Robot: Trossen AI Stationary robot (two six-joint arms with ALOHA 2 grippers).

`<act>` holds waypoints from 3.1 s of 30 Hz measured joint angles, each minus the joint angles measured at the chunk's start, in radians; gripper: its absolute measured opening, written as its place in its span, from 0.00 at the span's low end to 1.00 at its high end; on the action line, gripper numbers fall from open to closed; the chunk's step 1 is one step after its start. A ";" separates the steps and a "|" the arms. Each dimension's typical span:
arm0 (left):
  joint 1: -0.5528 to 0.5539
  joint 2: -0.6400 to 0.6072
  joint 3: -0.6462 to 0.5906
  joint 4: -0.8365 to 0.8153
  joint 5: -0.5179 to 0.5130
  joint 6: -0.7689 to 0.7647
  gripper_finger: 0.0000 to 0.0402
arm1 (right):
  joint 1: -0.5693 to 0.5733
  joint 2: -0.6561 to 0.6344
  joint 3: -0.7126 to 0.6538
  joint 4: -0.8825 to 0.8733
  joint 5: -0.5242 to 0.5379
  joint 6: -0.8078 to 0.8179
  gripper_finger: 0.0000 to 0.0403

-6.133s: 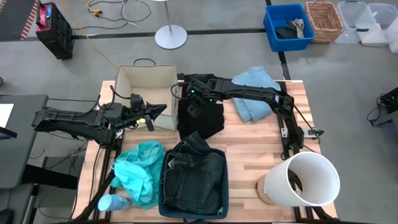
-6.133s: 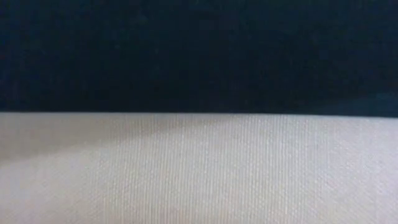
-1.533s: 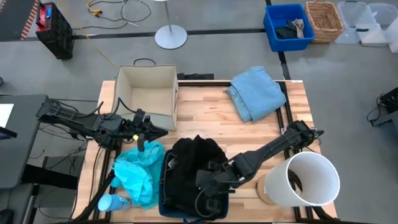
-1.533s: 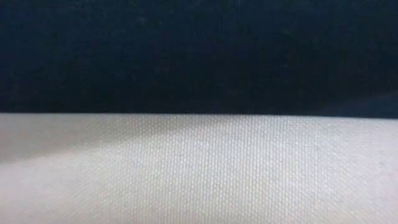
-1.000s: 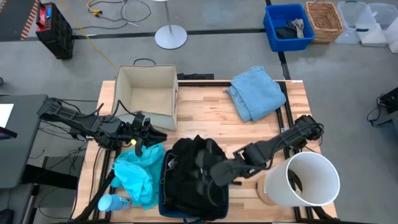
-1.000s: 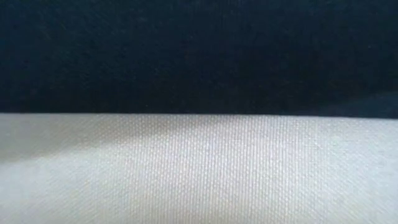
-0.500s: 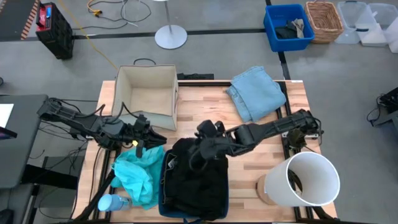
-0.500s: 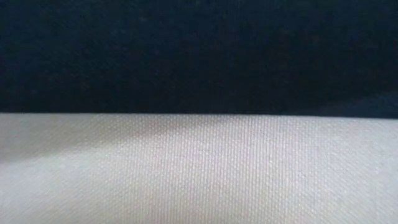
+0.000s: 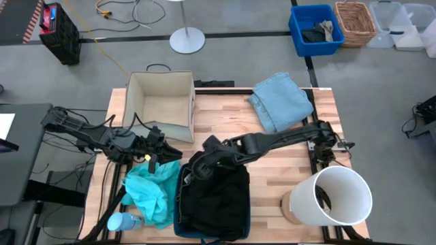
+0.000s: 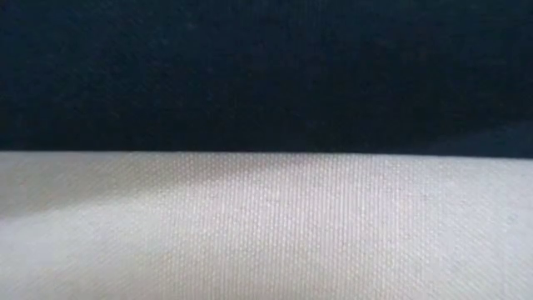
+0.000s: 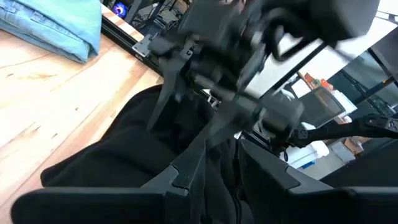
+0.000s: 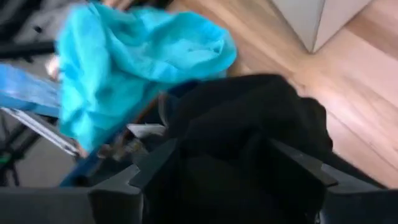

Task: Sort clothes
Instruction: Put the black shirt into the blue laundry bin

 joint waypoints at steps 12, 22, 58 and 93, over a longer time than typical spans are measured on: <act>0.000 0.000 0.000 -0.031 0.000 -0.014 0.23 | 0.047 0.022 -0.003 0.036 0.004 -0.011 0.19; 0.000 0.000 0.000 -0.036 0.000 -0.040 0.23 | 0.108 -0.076 -0.003 0.225 -0.018 -0.206 0.03; -0.039 0.000 0.000 0.029 0.083 0.015 0.23 | 0.227 -0.006 0.129 0.168 0.076 -0.297 0.51; -0.170 0.000 0.174 -0.397 0.017 0.022 0.30 | 0.163 0.006 0.147 -0.029 0.126 -0.299 0.35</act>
